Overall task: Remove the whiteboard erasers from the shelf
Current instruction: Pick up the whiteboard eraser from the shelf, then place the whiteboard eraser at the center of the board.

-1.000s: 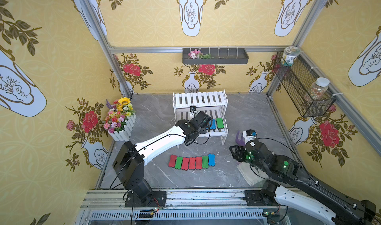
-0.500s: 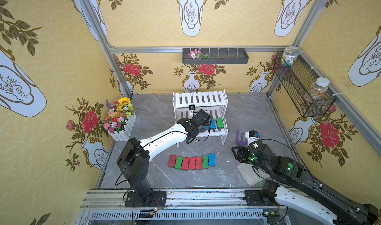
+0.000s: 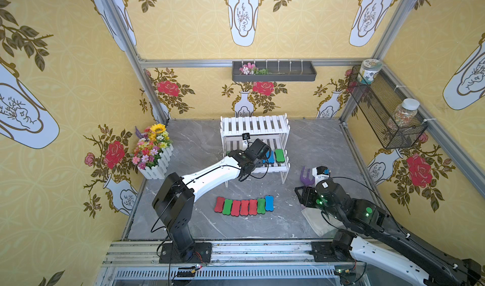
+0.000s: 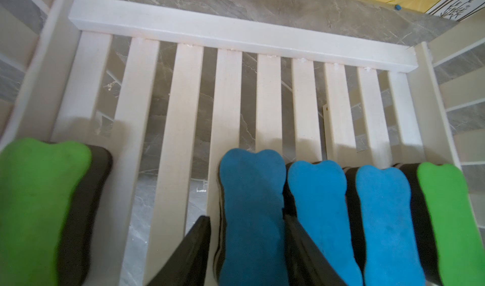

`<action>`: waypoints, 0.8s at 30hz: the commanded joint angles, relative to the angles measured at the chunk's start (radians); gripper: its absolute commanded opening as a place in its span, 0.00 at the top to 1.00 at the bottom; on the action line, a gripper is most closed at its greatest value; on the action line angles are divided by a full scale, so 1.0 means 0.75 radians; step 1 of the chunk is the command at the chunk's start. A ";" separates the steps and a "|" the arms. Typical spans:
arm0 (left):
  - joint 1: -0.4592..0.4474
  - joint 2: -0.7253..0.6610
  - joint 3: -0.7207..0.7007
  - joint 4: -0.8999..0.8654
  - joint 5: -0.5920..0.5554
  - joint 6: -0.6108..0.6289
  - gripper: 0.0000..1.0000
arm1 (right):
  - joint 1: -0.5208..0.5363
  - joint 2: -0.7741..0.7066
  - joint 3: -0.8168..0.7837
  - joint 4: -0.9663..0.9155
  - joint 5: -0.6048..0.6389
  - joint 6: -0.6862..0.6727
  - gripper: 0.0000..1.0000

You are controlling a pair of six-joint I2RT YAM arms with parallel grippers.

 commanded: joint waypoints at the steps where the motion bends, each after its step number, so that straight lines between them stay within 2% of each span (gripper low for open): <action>1: 0.006 0.025 0.004 -0.034 0.006 -0.004 0.56 | 0.002 -0.004 0.000 0.001 0.024 -0.003 0.42; 8: 0.004 -0.026 0.024 -0.072 -0.012 -0.023 0.63 | 0.002 -0.024 0.001 -0.004 0.039 0.005 0.42; 13: -0.063 -0.119 0.064 -0.116 -0.051 -0.043 0.64 | 0.001 -0.035 0.016 -0.027 0.053 0.019 0.42; 16: -0.144 -0.195 0.053 -0.145 -0.068 -0.092 0.63 | 0.001 -0.070 0.028 -0.054 0.089 0.037 0.42; 21: -0.362 -0.277 -0.033 -0.155 -0.076 -0.298 0.62 | 0.002 -0.131 0.085 -0.142 0.200 0.066 0.42; 24: -0.495 -0.267 -0.132 -0.060 -0.012 -0.441 0.61 | 0.001 -0.157 0.143 -0.189 0.273 0.070 0.41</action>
